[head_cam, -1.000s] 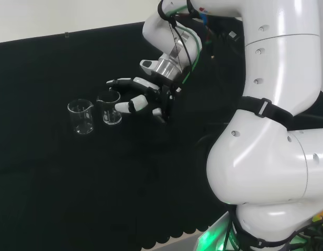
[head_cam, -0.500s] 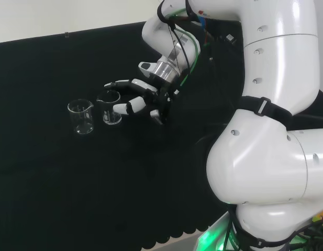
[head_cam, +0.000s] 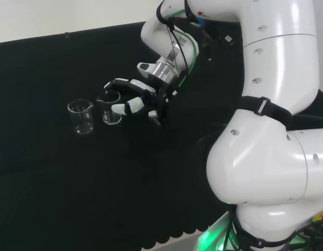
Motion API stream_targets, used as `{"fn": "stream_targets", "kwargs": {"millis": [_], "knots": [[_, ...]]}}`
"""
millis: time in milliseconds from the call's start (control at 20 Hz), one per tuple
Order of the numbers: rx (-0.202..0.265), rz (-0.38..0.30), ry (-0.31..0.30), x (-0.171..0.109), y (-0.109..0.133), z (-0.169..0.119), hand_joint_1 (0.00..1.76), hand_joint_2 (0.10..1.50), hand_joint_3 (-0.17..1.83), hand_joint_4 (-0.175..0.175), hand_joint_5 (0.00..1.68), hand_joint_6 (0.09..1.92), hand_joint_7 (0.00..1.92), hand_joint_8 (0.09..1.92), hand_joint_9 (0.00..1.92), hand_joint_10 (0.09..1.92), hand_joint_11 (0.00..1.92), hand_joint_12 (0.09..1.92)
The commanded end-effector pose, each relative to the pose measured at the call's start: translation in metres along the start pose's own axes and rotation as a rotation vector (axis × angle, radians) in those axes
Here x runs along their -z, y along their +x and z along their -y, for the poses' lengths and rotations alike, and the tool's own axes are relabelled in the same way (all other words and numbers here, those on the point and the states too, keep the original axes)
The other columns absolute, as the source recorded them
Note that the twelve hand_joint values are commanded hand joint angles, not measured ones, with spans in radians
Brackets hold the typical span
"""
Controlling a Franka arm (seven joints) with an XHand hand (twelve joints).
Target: Pick up the beaker on the right.
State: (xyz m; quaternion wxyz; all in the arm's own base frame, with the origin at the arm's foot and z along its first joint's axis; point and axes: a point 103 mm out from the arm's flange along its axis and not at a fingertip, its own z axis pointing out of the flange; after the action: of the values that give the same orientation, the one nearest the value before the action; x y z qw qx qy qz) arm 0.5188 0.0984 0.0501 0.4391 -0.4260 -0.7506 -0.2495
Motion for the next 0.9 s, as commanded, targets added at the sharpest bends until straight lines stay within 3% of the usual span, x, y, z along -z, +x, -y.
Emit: {"fn": "stream_targets", "kwargs": {"millis": [50,900], "knots": [[0.004,0.003,0.008,-0.002,0.0,-0.001,0.97,0.27,1.05,-0.049,0.22,0.87,0.4,0.73,0.44,0.59,0.0,1.2],[0.012,-0.008,0.013,-0.012,-0.001,-0.009,0.97,0.27,1.05,-0.048,0.19,0.85,0.37,0.73,0.43,0.59,0.0,1.2]]}}
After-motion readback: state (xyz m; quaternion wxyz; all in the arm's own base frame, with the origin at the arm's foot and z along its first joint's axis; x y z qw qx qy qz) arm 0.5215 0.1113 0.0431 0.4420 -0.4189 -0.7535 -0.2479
